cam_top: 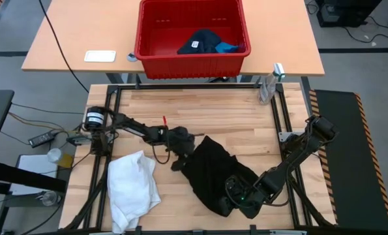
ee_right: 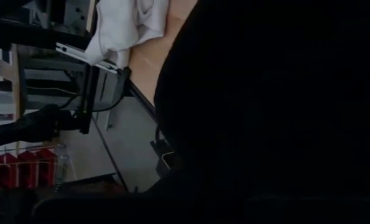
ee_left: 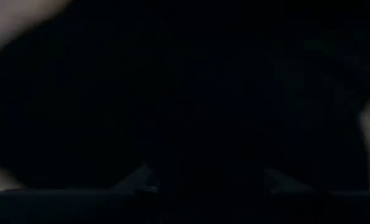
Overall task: Fold Laundry from Bin
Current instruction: Fold the black shirt
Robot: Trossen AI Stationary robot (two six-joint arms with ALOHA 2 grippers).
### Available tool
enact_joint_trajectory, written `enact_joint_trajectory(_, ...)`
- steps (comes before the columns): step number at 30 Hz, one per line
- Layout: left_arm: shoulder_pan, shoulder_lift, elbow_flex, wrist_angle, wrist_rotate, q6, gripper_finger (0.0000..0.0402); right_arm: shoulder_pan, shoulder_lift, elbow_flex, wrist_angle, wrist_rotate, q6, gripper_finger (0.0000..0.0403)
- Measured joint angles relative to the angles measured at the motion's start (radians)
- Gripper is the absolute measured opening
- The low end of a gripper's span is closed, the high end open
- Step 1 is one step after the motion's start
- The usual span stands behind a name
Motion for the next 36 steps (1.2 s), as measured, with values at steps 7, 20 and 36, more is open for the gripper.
enact_joint_trajectory(7,-0.089,0.004,-0.002,-0.078,0.022,0.06,0.0116,-0.012,-0.05,0.0,-0.049,-0.019,0.12,0.0027)
enact_joint_trajectory(20,-0.126,0.001,-0.024,-0.1,-0.047,0.004,0.0116,-0.048,-0.203,0.0,-0.452,-0.102,0.181,0.002)
enact_joint_trajectory(36,-0.188,-0.003,-0.026,-0.057,-0.147,-0.068,0.0116,-0.25,-0.161,-0.096,-0.578,-0.025,-0.079,0.0019)
